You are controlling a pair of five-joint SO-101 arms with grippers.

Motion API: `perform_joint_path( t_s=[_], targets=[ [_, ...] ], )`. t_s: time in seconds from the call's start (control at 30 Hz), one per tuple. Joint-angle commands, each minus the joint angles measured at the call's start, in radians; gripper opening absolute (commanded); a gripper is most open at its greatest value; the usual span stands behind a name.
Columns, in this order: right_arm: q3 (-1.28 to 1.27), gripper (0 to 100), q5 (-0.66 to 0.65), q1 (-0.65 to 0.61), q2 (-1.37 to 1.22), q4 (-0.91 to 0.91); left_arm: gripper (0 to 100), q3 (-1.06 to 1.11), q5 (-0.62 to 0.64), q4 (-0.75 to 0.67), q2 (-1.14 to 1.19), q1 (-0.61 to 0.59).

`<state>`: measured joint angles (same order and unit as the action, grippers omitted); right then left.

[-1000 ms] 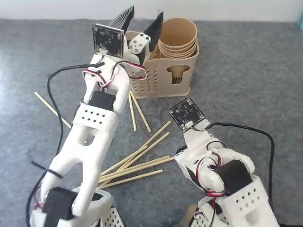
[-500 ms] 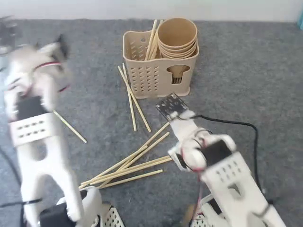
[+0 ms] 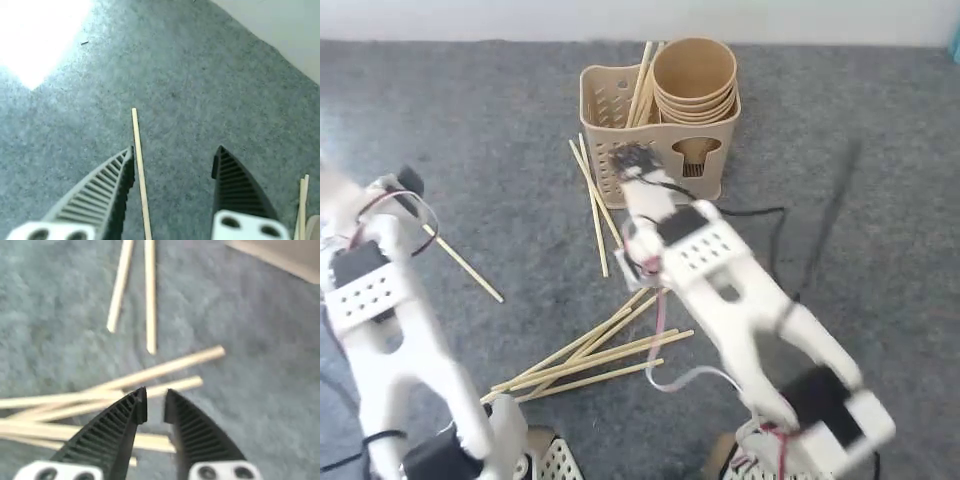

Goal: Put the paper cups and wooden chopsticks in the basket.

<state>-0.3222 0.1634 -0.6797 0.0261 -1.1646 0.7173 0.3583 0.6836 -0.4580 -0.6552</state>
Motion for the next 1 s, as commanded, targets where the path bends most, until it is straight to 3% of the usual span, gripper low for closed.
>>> perform_joint_path(
  t_s=[0.0, 0.43, 0.6, 0.73, 0.97],
  targets=[
    [0.206, 11.4, 0.021, -0.041, -0.157, 0.016, 24, -0.008, 0.025, -0.068, 0.063, -0.006],
    [0.681, 11.7, 0.052, -0.035, -0.587, 0.01, 24, -0.289, 0.025, -0.106, 0.578, -0.008],
    [0.767, 11.7, 0.06, -0.035, -0.674, -0.015, 24, -0.352, 0.023, -0.107, 0.683, -0.032],
    [0.79, 11.7, 0.161, -0.041, -0.745, 0.005, 24, -0.386, 0.023, -0.107, 0.732, -0.068],
    [0.799, 11.2, 0.167, -0.025, -0.776, 0.013, 24, -0.409, 0.02, -0.107, 0.779, -0.101]
  ],
)
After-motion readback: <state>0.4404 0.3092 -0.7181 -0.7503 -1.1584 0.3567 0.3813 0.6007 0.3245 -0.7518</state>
